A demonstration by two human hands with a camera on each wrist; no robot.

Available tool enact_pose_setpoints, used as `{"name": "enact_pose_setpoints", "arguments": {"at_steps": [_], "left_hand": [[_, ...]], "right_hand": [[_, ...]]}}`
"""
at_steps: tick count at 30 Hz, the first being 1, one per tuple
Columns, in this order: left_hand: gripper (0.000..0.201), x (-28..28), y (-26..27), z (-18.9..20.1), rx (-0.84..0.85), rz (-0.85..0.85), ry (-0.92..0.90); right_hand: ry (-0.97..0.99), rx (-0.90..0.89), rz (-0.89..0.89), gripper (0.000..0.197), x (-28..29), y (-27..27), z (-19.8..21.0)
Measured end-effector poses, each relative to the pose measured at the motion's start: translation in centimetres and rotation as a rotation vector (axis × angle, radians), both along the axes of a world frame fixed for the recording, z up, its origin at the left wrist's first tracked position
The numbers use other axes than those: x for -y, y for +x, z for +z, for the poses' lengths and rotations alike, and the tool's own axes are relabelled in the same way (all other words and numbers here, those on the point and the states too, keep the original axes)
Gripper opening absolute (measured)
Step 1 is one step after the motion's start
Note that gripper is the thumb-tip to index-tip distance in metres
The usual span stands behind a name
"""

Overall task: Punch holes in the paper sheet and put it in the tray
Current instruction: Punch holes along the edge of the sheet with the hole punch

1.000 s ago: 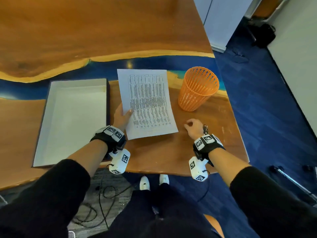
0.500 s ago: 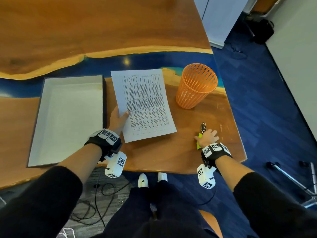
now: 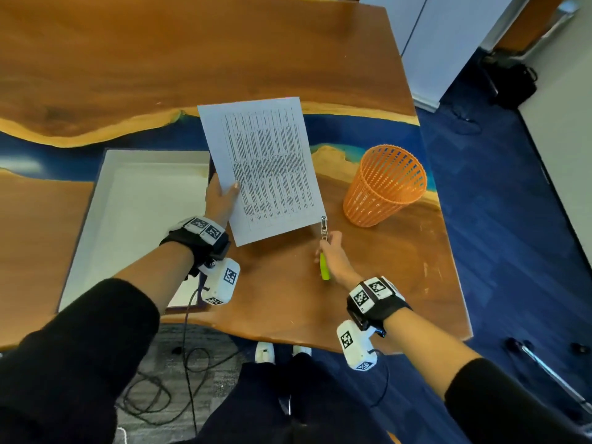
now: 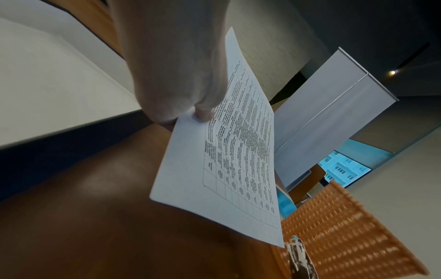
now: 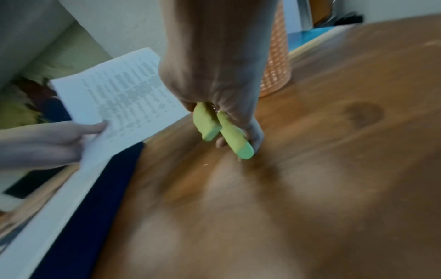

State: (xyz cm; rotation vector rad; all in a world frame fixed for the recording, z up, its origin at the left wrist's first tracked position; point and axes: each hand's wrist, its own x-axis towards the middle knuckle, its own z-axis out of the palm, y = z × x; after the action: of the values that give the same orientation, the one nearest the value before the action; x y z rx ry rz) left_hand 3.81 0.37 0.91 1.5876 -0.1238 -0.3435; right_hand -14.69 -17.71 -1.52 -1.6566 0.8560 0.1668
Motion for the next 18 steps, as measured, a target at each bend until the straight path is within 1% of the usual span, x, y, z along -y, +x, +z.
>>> {"name": "enact_pose_setpoints", "arguments": {"at_steps": [3, 6, 9, 11, 14, 18], "left_hand": [[0.049, 0.5, 1.5, 1.0, 0.008, 0.055, -0.015], [0.048, 0.8, 2.5, 1.6, 0.006, 0.085, -0.016], [0.047, 1.0, 3.1, 1.9, 0.002, 0.098, -0.023], [0.047, 1.1, 3.4, 2.2, 0.003, 0.094, -0.030], [0.045, 1.4, 3.7, 2.4, 0.011, 0.100, -0.047], [0.044, 1.8, 4.1, 2.3, 0.002, 0.114, -0.060]], "right_hand": [[0.112, 0.052, -0.016, 0.010, -2.6, 2.1, 1.1], [0.102, 0.095, 0.051, 0.009, -4.2, 3.1, 1.6], [0.095, 0.086, 0.144, 0.014, -5.3, 3.7, 1.4], [0.148, 0.079, 0.173, 0.016, -5.9, 3.9, 1.5], [0.223, 0.076, 0.203, 0.015, -6.7, 4.2, 1.5], [0.239, 0.059, 0.245, 0.021, -7.4, 4.6, 1.5]]}}
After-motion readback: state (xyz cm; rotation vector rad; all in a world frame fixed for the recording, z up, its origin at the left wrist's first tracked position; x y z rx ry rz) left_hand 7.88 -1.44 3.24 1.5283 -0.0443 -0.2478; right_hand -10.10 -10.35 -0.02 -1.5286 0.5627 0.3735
